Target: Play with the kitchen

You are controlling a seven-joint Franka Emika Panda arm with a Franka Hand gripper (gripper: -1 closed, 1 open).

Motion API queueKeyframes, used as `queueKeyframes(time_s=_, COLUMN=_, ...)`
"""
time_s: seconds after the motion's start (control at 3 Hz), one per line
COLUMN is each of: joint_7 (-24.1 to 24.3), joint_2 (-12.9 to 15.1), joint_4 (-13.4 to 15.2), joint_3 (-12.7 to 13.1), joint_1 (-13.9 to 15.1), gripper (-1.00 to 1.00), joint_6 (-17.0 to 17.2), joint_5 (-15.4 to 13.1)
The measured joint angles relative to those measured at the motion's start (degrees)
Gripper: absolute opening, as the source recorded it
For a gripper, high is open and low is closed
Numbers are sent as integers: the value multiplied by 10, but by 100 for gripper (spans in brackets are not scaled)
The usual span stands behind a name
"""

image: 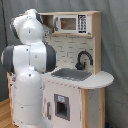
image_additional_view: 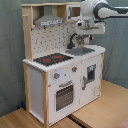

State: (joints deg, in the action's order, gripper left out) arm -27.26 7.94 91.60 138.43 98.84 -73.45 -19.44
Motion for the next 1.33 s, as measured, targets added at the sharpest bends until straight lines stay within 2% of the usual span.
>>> queueKeyframes(time_s=0.67, joint_7=54, joint_2=70, joint_4=78, joint_3=3, joint_1=1, gripper=-100, joint_6=-34, joint_5=-55)
queueKeyframes(time_s=1.0, joint_7=71, joint_2=80, joint_4=107, joint_3=-7, joint_1=7, gripper=-100, joint_6=-80, joint_5=-72)
queueKeyframes(time_s=1.33, joint_7=56, joint_2=74, joint_4=107, joint_3=-41, joint_1=7, gripper=-100, joint_6=-122, joint_5=-82)
